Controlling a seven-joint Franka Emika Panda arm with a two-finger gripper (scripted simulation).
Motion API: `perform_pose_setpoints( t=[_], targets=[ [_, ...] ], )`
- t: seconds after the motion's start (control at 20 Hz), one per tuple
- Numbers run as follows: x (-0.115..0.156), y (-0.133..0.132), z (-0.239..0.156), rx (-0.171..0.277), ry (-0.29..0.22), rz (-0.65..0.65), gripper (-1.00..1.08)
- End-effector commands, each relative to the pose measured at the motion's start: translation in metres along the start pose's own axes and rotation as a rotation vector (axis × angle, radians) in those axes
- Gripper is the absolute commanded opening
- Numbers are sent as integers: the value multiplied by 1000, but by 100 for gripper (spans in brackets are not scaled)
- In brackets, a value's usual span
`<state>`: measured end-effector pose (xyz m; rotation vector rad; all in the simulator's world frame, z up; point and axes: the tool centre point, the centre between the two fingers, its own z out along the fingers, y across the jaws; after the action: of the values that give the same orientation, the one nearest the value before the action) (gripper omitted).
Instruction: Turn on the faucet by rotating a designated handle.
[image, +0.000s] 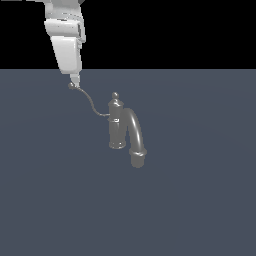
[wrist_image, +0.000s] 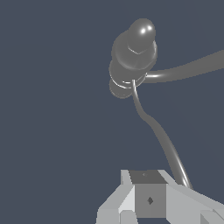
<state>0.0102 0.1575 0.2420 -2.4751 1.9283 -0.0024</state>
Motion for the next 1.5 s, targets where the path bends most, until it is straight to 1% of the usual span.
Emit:
perform_pose_setpoints(
  t=[0.0,0.7,0.75,0.8,1.45],
  targets=[
    [1,10,0,-5,1,0,-100],
    [2,54,0,-4,1,1,-100],
    [2,54,0,-4,1,1,-100],
    [8,47,-2,6,3,10,-100],
    [43,89,-1,1,2,6,-100]
  ],
)
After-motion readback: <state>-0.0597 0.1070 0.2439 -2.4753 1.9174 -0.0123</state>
